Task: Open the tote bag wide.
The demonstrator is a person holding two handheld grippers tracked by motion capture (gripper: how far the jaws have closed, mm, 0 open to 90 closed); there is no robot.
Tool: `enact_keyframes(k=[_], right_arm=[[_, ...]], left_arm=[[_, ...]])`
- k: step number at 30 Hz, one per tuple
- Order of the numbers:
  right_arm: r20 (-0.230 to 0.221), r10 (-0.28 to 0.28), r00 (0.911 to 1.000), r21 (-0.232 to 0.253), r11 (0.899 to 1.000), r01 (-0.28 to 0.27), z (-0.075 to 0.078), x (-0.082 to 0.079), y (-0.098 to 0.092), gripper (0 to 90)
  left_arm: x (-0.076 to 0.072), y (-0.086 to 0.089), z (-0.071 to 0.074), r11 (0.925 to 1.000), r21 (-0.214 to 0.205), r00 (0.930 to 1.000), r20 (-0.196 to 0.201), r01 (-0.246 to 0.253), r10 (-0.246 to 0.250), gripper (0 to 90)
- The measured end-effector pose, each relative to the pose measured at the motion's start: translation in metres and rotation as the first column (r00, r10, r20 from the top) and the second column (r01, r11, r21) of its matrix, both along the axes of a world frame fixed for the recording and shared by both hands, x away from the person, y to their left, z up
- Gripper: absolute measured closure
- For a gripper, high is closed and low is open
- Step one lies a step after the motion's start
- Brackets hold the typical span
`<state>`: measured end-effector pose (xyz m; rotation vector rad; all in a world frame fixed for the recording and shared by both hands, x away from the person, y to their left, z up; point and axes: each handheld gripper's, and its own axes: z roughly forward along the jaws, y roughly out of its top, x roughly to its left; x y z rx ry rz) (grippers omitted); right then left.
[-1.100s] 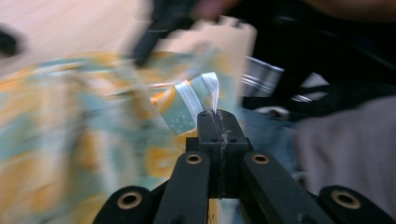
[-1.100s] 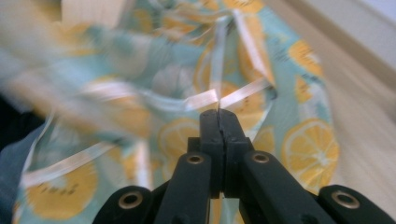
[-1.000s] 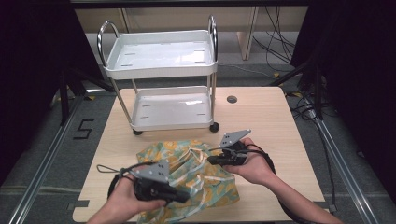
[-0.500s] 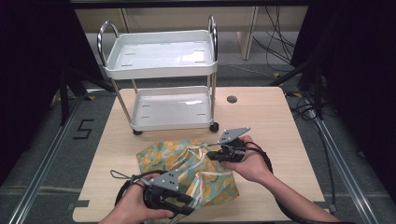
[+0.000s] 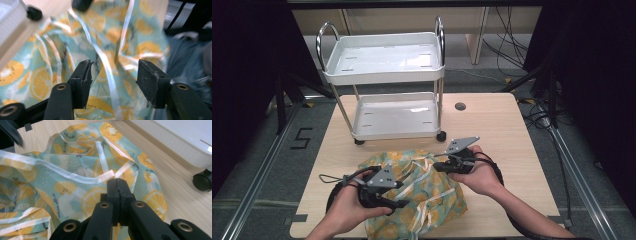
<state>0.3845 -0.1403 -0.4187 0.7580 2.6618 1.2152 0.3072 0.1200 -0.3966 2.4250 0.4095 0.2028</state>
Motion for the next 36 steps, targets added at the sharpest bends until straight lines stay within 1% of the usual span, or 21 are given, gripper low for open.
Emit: enact_keyframes(k=[1,5,6,8,11,13,16,17,19,21,23,26,27,28,29,31,32,33,34,35,36], right_arm=[[0.007,-0.004,1.0000,0.004,1.000,0.004,0.000,0.001,0.000,90.0],[0.004,-0.010,0.9999,0.007,1.000,0.010,0.002,0.000,0.000,90.0],[0.024,-0.002,0.9997,0.018,1.000,0.002,0.002,0.001,0.001,90.0],[0.015,-0.012,0.9998,0.018,1.000,0.011,0.003,0.001,0.000,90.0],[0.011,-0.015,0.9998,0.026,1.000,0.014,0.005,0.002,0.000,90.0],[0.024,-0.004,0.9997,0.023,1.000,0.004,0.005,0.003,0.001,90.0],[0.035,-0.003,0.9994,0.024,1.000,0.002,0.007,0.004,-0.001,88.9],[0.039,0.009,0.9992,0.023,1.000,-0.010,0.008,0.004,-0.001,84.1],[0.043,0.015,0.9990,0.027,1.000,-0.016,0.010,0.001,-0.001,78.2],[0.111,0.035,0.9933,0.023,0.999,-0.037,0.016,-0.001,-0.002,69.6],[0.131,0.044,0.9904,0.035,0.998,-0.049,0.022,-0.005,-0.002,64.0],[0.190,0.062,0.9798,0.040,0.997,-0.071,0.034,-0.015,-0.006,62.0],[0.208,0.073,0.9755,0.039,0.996,-0.083,0.038,-0.019,-0.007,62.0],[0.206,0.072,0.9758,0.041,0.996,-0.082,0.041,-0.024,-0.008,61.9],[0.240,0.097,0.9659,0.036,0.993,-0.109,0.046,-0.033,-0.009,62.1],[0.234,0.110,0.9661,0.032,0.992,-0.121,0.051,-0.043,-0.010,62.3],[0.242,0.130,0.9616,0.029,0.990,-0.141,0.053,-0.051,-0.009,62.7],[0.245,0.191,0.9505,0.000,0.981,-0.196,0.054,-0.060,-0.006,63.8],[0.245,0.191,0.9505,0.000,0.981,-0.196,0.054,-0.060,-0.006,63.8],[0.228,0.221,0.9481,-0.011,0.974,-0.225,0.053,-0.065,-0.004,64.0],[0.210,0.245,0.9466,-0.020,0.969,-0.246,0.050,-0.070,-0.002,64.0]], left_arm=[[0.000,-0.004,-0.004,0.9998,-0.011,0.9998,-0.004,-0.017,0.017,42.9],[0.011,-0.013,-0.015,0.9959,0.075,0.9982,0.036,-0.051,0.048,48.4],[0.017,-0.016,-0.017,0.9942,0.098,0.9981,0.046,-0.045,0.041,57.6],[0.019,-0.018,-0.017,0.9940,0.102,0.9982,0.048,-0.040,0.035,61.2],[0.029,-0.022,-0.013,0.9955,0.088,0.9991,0.024,-0.037,0.035,78.4],[0.034,-0.023,-0.009,0.9970,0.059,0.9987,0.012,-0.050,0.049,85.5],[0.045,-0.021,-0.001,0.9972,0.047,0.9983,0.002,-0.058,0.058,89.1],[0.047,-0.021,-0.001,0.9970,0.024,0.9972,-0.007,-0.074,0.074,89.2],[0.053,-0.017,0.002,0.9970,0.020,0.9969,-0.021,-0.075,0.076,89.3],[0.057,-0.014,0.004,0.9958,0.012,0.9956,-0.022,-0.091,0.091,89.3],[0.060,-0.014,0.006,0.9932,-0.016,0.9931,-0.023,-0.116,0.115,89.3],[0.065,-0.013,0.008,0.9923,-0.006,0.9923,-0.014,-0.123,0.123,89.4],[0.066,-0.014,0.008,0.9903,-0.018,0.9903,-0.018,-0.138,0.138,89.4],[0.069,-0.014,0.009,0.9903,-0.002,0.9902,-0.015,-0.139,0.139,89.3],[0.071,-0.015,0.010,0.9887,-0.007,0.9887,-0.014,-0.149,0.149,89.4],[0.075,-0.015,0.011,0.9879,-0.002,0.9879,-0.005,-0.155,0.155,89.4],[0.077,-0.015,0.011,0.9871,0.001,0.9871,-0.002,-0.160,0.160,89.4],[0.079,-0.016,0.011,0.9876,-0.004,0.9876,-0.002,-0.157,0.157,89.4],[0.081,-0.016,0.012,0.9860,0.000,0.9860,0.000,-0.167,0.167,89.4],[0.083,-0.016,0.013,0.9876,0.007,0.9876,0.006,-0.157,0.157,89.4],[0.085,-0.017,0.012,0.9849,-0.002,0.9849,-0.001,-0.173,0.173,89.4]])
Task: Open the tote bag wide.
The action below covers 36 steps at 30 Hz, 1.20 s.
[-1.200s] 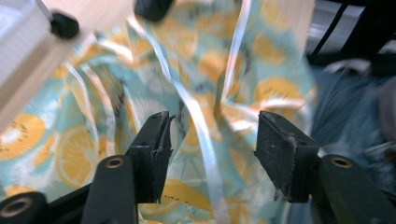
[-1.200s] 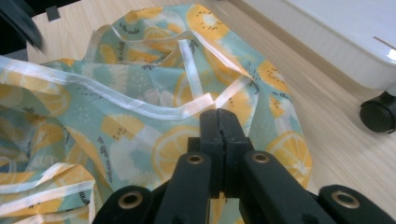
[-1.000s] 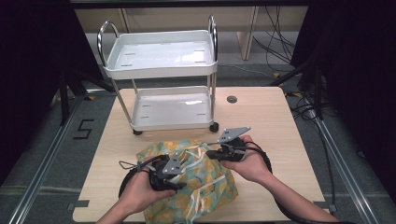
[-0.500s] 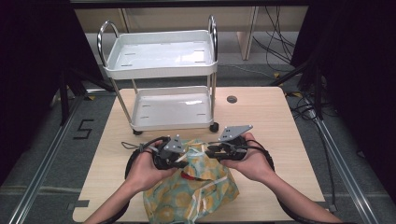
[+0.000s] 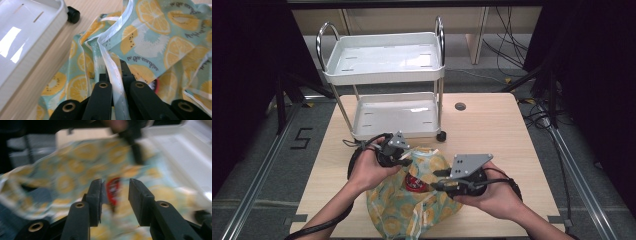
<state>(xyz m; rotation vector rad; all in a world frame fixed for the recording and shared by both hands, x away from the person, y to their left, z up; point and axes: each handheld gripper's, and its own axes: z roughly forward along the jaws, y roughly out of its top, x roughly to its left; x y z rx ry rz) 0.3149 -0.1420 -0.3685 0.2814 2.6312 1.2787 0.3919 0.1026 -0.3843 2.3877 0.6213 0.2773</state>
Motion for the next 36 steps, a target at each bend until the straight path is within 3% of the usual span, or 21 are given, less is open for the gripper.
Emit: enact_keyframes(k=[3,7,11,16,20,25,27,30,31,33,34,35,36], right_arm=[[-0.048,0.024,0.9986,-0.080,0.996,-0.027,-0.017,-0.004,0.006,64.1],[-0.078,0.013,0.9969,-0.210,0.977,-0.030,-0.049,0.002,0.011,67.8],[-0.125,-0.034,0.9916,-0.280,0.960,-0.003,-0.070,0.007,0.012,71.3],[-0.164,-0.064,0.9845,-0.304,0.953,0.011,-0.086,0.015,0.007,74.5],[-0.193,-0.082,0.9777,-0.317,0.948,0.017,-0.095,0.018,0.002,89.3],[-0.215,-0.085,0.9729,-0.331,0.944,0.010,-0.102,0.018,0.001,90.0],[-0.236,-0.101,0.9665,-0.346,0.938,0.013,-0.102,0.017,0.000,90.0],[-0.246,-0.120,0.9620,-0.365,0.931,0.022,-0.105,0.017,-0.002,90.0],[-0.238,-0.114,0.9645,-0.365,0.931,0.019,-0.106,0.018,-0.003,90.0],[-0.262,-0.128,0.9565,-0.355,0.934,0.028,-0.102,0.018,-0.004,90.0],[-0.256,-0.136,0.9571,-0.343,0.938,0.042,-0.100,0.018,-0.004,87.5],[-0.217,-0.127,0.9677,-0.312,0.949,0.055,-0.093,0.022,-0.005,84.2],[-0.204,-0.144,0.9682,-0.286,0.955,0.082,-0.086,0.022,-0.005,82.3]], left_arm=[[0.007,-0.002,0.002,0.9999,0.012,0.9999,0.011,-0.005,0.005,89.4],[0.016,-0.007,0.001,0.9998,0.021,0.9997,0.025,-0.003,0.003,89.4],[0.029,-0.009,-0.003,0.9986,0.052,0.9990,0.042,0.011,-0.014,89.4],[0.043,-0.006,-0.015,0.9988,0.045,0.9993,0.032,-0.020,0.018,89.3],[0.055,-0.002,-0.026,0.9980,0.040,0.9986,0.022,-0.049,0.049,89.3],[0.064,0.003,-0.033,0.9977,0.045,0.9980,0.040,-0.051,0.050,89.3],[0.067,0.006,-0.037,0.9970,0.027,0.9966,0.042,-0.073,0.072,89.3],[0.071,0.010,-0.041,0.9952,0.050,0.9955,0.047,-0.085,0.082,89.3],[0.072,0.011,-0.043,0.9951,0.046,0.9955,0.041,-0.088,0.086,89.3],[0.071,0.012,-0.045,0.9954,0.045,0.9957,0.042,-0.085,0.083,89.2],[0.071,0.012,-0.045,0.9951,0.064,0.9959,0.054,-0.076,0.072,89.2],[0.069,0.011,-0.046,0.9948,0.048,0.9950,0.047,-0.090,0.088,89.1],[0.068,0.010,-0.045,0.9953,0.043,0.9954,0.044,-0.087,0.085,89.1]])
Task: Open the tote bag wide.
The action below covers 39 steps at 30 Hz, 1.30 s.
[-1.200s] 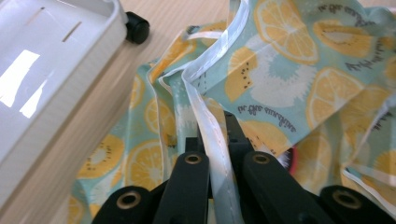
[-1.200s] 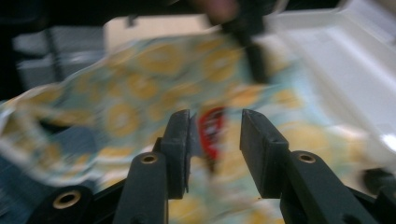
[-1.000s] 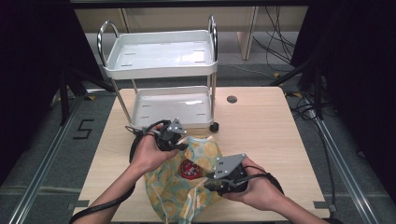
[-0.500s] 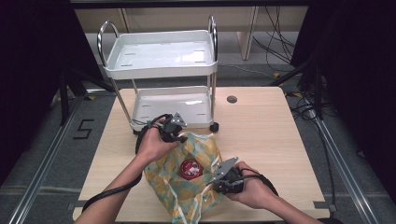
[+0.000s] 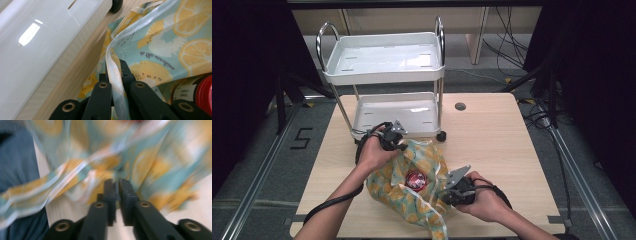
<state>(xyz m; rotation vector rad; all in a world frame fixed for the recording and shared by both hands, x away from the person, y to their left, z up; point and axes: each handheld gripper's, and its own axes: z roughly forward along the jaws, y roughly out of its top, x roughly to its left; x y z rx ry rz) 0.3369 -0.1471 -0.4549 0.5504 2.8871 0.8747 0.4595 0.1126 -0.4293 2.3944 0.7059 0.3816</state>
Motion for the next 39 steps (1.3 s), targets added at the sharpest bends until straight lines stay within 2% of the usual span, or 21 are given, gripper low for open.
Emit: enact_keyframes(k=[1,3,4,5,6,7,8,9,12,14,15,17,18,22,24,26,27,29,30,33,39], right_arm=[[0.027,-0.018,0.9995,0.034,0.999,0.017,0.007,0.001,0.000,79.4],[0.078,-0.038,0.9962,0.080,0.996,0.031,0.023,0.003,-0.001,74.4],[0.122,-0.033,0.9920,0.105,0.994,0.020,0.035,0.005,-0.001,73.1],[0.102,-0.080,0.9916,0.145,0.987,0.065,0.040,0.002,0.002,72.9],[0.165,-0.042,0.9854,0.162,0.987,0.015,0.047,0.008,0.002,71.8],[0.171,-0.057,0.9837,0.177,0.984,0.027,0.054,0.010,0.004,71.3],[0.184,-0.063,0.9810,0.186,0.982,0.028,0.057,0.013,0.006,71.2],[0.185,-0.056,0.9811,0.183,0.983,0.022,0.059,0.015,0.009,70.9],[0.216,-0.047,0.9752,0.202,0.979,0.002,0.060,0.020,0.020,64.6],[0.214,-0.034,0.9762,0.207,0.978,-0.011,0.057,0.021,0.026,64.5],[0.213,-0.013,0.9769,0.205,0.978,-0.032,0.054,0.022,0.030,64.5],[0.215,0.019,0.9765,0.205,0.977,-0.064,0.047,0.024,0.036,66.6],[0.199,0.012,0.9800,0.187,0.981,-0.050,0.043,0.025,0.038,70.4],[0.182,0.066,0.9810,0.077,0.994,-0.081,0.030,0.028,0.042,78.9],[0.144,0.065,0.9874,0.019,0.997,-0.069,0.024,0.028,0.041,82.7],[0.136,0.071,0.9882,-0.044,0.997,-0.065,0.020,0.030,0.039,84.4],[0.103,0.072,0.9920,-0.108,0.992,-0.061,0.012,0.031,0.035,84.5],[0.092,0.065,0.9936,-0.110,0.992,-0.055,0.010,0.030,0.034,84.8],[0.089,0.066,0.9938,-0.117,0.992,-0.055,0.008,0.031,0.032,85.7],[0.068,0.052,0.9963,-0.148,0.988,-0.041,0.005,0.031,0.029,90.0],[0.020,0.045,0.9988,-0.197,0.980,-0.040,-0.007,0.031,0.026,90.0]], left_arm=[[0.001,0.001,0.001,0.9997,0.020,0.9997,0.019,0.017,-0.017,89.1],[0.000,0.000,0.002,0.9999,0.006,0.9998,0.014,0.014,-0.014,89.0],[0.000,0.000,0.002,0.9999,0.007,0.9998,0.014,0.013,-0.014,89.0],[0.000,0.000,0.002,0.9999,0.007,0.9998,0.014,0.013,-0.013,88.9],[0.000,-0.001,0.002,0.9999,0.008,0.9997,0.020,0.013,-0.014,88.8],[0.000,-0.001,0.002,0.9998,0.016,0.9996,0.022,0.016,-0.016,88.7],[-0.002,-0.003,0.001,0.9999,0.001,0.9998,0.017,0.011,-0.011,88.5],[-0.003,-0.003,0.002,0.9999,0.012,0.9999,0.010,0.003,-0.003,88.1],[-0.005,-0.005,0.002,1.0000,-0.008,1.0000,0.007,0.001,-0.001,85.4],[-0.006,-0.005,0.003,0.9999,0.012,0.9998,0.017,0.007,-0.008,83.8],[-0.007,-0.005,0.003,0.9997,0.018,0.9999,0.007,0.014,-0.014,83.6],[-0.010,-0.006,0.003,0.9998,0.007,0.9997,0.017,0.017,-0.017,84.1],[-0.011,-0.006,0.004,0.9991,0.030,0.9995,0.012,0.030,-0.030,85.9],[-0.012,-0.008,0.004,0.9986,0.032,0.9989,0.019,0.042,-0.042,87.4],[-0.012,-0.009,0.004,0.9981,0.042,0.9987,0.025,0.044,-0.045,87.5],[-0.012,-0.010,0.003,0.9969,0.056,0.9981,0.021,0.056,-0.057,87.2],[-0.013,-0.011,0.002,0.9970,0.050,0.9980,0.018,0.059,-0.060,86.9],[-0.014,-0.013,0.000,0.9960,0.063,0.9975,0.030,0.063,-0.065,86.8],[-0.013,-0.013,-0.001,0.9924,0.078,0.9945,0.038,0.095,-0.098,86.7],[-0.013,-0.013,-0.005,0.9917,0.090,0.9945,0.041,0.092,-0.096,86.7],[-0.011,-0.011,-0.009,0.9902,0.105,0.9946,0.039,0.092,-0.097,85.6]])
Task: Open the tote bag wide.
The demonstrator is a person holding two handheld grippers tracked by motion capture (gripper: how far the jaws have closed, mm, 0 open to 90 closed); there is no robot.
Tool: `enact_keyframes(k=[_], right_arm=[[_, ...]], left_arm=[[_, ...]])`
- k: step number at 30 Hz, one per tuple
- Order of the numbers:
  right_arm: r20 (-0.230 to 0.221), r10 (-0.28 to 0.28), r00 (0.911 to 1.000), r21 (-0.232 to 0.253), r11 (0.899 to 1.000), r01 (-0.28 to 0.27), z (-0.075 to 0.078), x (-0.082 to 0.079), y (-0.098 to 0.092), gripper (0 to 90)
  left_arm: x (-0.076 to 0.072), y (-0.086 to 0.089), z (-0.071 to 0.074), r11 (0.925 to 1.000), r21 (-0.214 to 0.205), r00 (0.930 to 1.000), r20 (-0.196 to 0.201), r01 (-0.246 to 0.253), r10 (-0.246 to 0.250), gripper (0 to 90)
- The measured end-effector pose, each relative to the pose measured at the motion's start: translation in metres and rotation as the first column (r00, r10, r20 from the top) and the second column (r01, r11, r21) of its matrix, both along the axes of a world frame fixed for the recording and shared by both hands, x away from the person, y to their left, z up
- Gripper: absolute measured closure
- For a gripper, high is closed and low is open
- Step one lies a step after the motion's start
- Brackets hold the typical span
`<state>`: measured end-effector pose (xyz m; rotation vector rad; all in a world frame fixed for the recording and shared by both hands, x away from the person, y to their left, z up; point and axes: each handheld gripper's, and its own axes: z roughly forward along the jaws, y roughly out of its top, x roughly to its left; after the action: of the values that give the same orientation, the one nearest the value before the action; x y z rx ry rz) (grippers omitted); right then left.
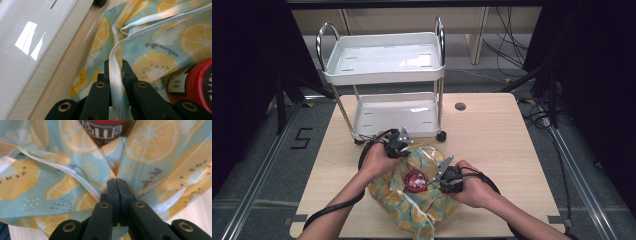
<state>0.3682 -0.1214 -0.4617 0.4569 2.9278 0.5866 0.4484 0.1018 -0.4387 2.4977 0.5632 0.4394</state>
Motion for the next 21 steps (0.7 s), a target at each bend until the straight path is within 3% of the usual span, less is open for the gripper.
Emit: enact_keyframes(k=[5,7,12,15,17,21], right_arm=[[-0.016,-0.023,0.9996,-0.021,1.000,0.023,-0.005,0.000,-0.004,90.0],[-0.035,-0.049,0.9982,-0.035,0.998,0.048,-0.007,0.000,-0.007,90.0],[-0.031,-0.036,0.9989,-0.033,0.999,0.035,-0.009,0.001,-0.008,90.0],[-0.024,-0.031,0.9992,-0.010,0.999,0.031,-0.008,0.001,-0.006,90.0],[-0.017,-0.037,0.9992,0.014,0.999,0.037,-0.003,0.000,-0.005,88.5],[0.012,-0.040,0.9991,0.068,0.997,0.039,0.007,0.000,-0.003,86.1]], left_arm=[[0.000,0.007,-0.001,0.9998,0.003,0.9998,0.003,-0.019,0.019,83.3],[-0.002,0.011,-0.001,0.9984,-0.006,0.9982,-0.020,-0.057,0.057,80.3],[-0.005,0.025,-0.003,0.9962,0.003,0.9962,-0.006,-0.087,0.087,77.9],[-0.007,0.031,-0.005,0.9933,0.006,0.9933,-0.007,-0.115,0.115,72.0],[-0.012,0.035,-0.001,0.9910,-0.034,0.9909,-0.041,-0.130,0.128,63.7],[-0.020,0.044,0.013,0.9856,-0.115,0.9912,-0.061,-0.124,0.118,51.2]])
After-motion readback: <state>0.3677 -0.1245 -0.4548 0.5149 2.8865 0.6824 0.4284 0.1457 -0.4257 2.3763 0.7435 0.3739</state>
